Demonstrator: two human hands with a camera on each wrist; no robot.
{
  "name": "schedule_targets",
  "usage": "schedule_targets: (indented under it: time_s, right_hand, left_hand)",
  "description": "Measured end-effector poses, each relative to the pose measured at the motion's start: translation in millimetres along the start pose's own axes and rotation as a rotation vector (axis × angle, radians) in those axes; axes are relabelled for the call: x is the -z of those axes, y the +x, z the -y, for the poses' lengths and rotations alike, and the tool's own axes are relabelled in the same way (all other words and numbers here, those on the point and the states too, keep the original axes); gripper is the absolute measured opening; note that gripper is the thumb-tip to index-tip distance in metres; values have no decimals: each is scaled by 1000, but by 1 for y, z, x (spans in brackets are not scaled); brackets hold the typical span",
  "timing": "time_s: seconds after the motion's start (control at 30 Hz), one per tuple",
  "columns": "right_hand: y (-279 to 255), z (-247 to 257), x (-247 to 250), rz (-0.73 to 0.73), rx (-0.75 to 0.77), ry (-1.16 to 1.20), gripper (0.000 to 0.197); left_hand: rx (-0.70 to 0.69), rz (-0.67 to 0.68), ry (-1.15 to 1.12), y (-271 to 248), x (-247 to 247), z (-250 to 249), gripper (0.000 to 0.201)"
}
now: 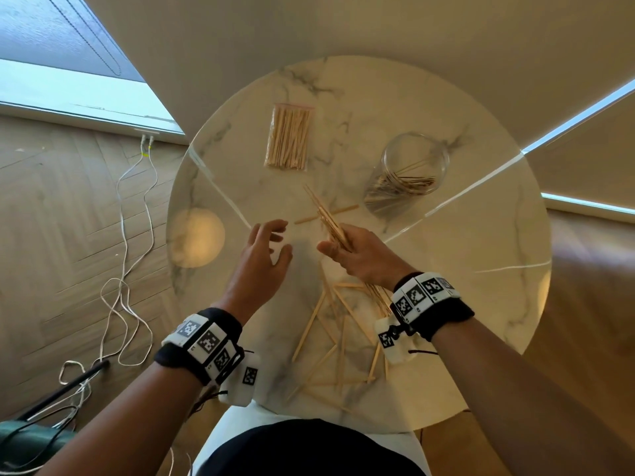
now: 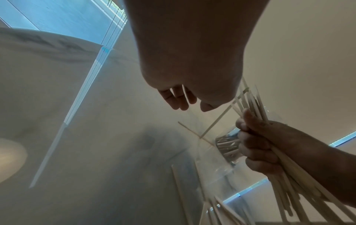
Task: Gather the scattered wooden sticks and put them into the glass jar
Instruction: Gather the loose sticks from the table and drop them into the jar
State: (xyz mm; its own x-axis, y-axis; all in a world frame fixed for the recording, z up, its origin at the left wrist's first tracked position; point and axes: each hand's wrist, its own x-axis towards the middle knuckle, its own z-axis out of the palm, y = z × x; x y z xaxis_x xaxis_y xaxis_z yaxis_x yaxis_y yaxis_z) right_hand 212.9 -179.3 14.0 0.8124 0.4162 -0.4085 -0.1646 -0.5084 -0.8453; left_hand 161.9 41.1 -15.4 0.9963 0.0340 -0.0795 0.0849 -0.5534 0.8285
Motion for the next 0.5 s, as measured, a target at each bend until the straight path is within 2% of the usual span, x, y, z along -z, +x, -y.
schedule_targets:
  time_s: [0.07,0.13,0.23,0.33,0.5]
  right_hand:
    - [-3,8,5,36,0,57,45]
    - [-6,16,10,54,11,143,34]
    - [-8,30,17,-38,45,284,31]
    - [-6,43,23,-120,46,542,27]
    - [-2,57,20,-191,51,936,43]
  left_hand:
    - [-20,34,16,12,0,-8,46]
    - [-51,97,31,22,-3,-17,47]
    - [-82,149,35,27,-10,-29,37]
    - [-40,134,-88,19,-20,-34,29]
    - [24,182,-307,-5,-30,-39,55]
